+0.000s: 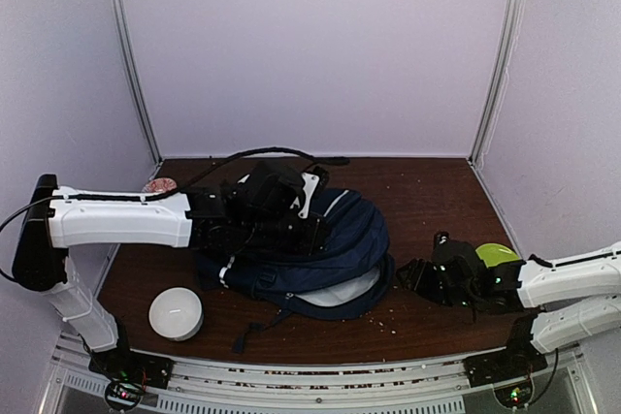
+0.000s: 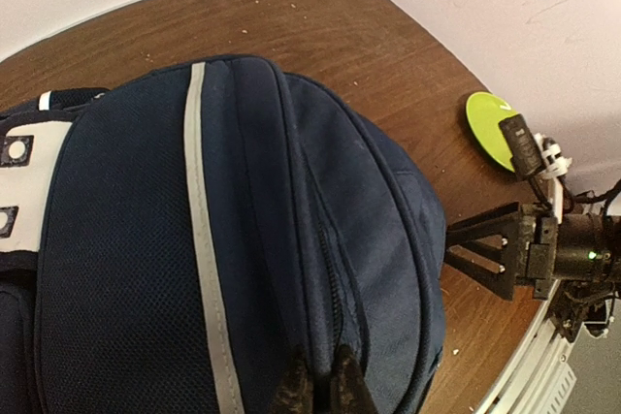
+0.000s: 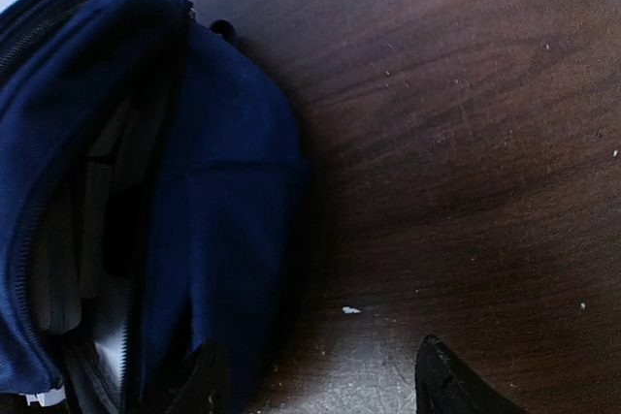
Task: Pack the student bag
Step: Adjust the student bag at the center of the board.
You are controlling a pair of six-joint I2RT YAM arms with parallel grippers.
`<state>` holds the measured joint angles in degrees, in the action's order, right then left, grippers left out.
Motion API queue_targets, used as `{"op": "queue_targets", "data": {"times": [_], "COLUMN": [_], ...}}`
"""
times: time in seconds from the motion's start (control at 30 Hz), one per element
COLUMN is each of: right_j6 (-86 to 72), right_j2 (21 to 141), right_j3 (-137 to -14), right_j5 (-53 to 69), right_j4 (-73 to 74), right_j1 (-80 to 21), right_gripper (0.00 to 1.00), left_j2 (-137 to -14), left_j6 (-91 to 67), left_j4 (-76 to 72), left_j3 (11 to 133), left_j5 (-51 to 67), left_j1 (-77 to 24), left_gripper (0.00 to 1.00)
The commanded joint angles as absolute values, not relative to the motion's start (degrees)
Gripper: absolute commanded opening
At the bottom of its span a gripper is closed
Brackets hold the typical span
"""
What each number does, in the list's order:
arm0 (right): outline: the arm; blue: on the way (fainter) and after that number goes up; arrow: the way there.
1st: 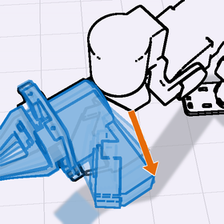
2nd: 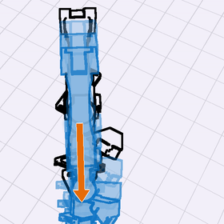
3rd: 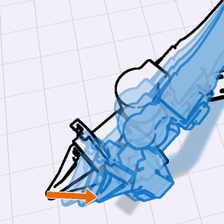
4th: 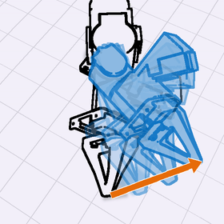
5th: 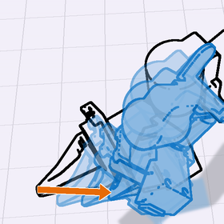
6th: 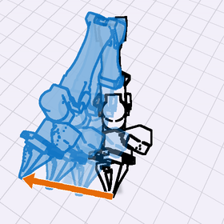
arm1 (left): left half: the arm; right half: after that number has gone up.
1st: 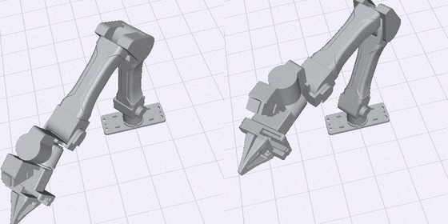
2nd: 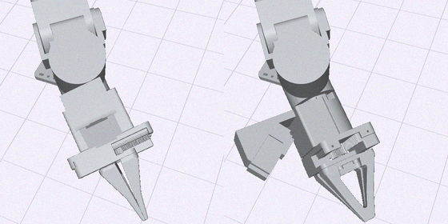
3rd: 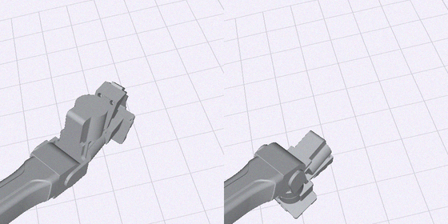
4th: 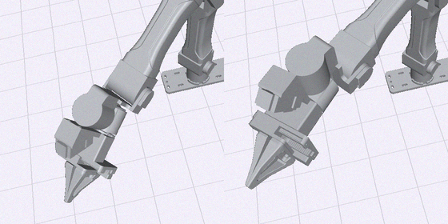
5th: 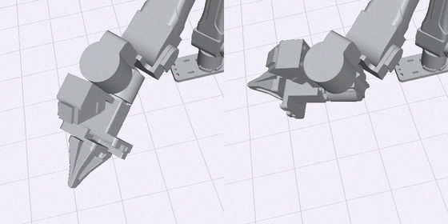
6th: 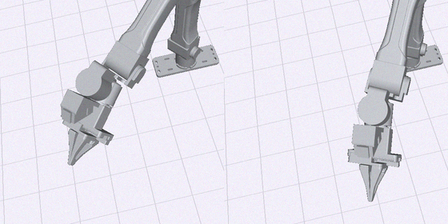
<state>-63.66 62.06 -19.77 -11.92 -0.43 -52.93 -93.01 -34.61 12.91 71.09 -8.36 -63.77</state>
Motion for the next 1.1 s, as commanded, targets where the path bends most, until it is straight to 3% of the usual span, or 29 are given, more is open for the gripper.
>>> {"op": "queue_targets", "data": {"times": [0.0,0.17,0.37,0.57,0.87,0.93,1.07], "right_j6": [-66.3,-62.9,-59.5,-53.8,-49.5,-48.9,-47.9], "right_j2": [68.4,74.9,81.6,86.4,92.8,92.7,86.7], "right_j3": [-19.0,-23.4,-28.8,-36.2,-50.1,-51.6,-49.4], "right_j5": [-4.7,-1.6,2.2,4.0,7.3,7.2,1.4], "right_j4": [-7.2,-8.1,-9.4,-6.4,-2.6,-1.4,3.6], "right_j1": [-49.6,-48.9,-45.4,-39.7,-33.9,-33.4,-33.2], "right_gripper": [0.62,0.54,0.21,0.06,0.04,0.07,0.25], "left_j2": [-91.2,-90.4,-89.8,-91.1,-96.8,-98.0,-100.0], "left_j6": [-36.4,-36.0,-36.1,-35.8,-35.5,-35.3,-35.5], "left_j4": [0.4,0.4,-0.1,0.1,0.8,0.7,1.5], "left_j3": [71.6,71.2,69.9,71.3,78.8,80.5,83.8], "left_j5": [-9.1,-10.3,-11.4,-11.9,-10.8,-11.2,-12.1], "left_j1": [-64.8,-64.9,-64.9,-65.0,-64.9,-64.9,-64.8], "left_gripper": [0.00,0.00,0.00,0.00,0.00,0.00,0.00]}}
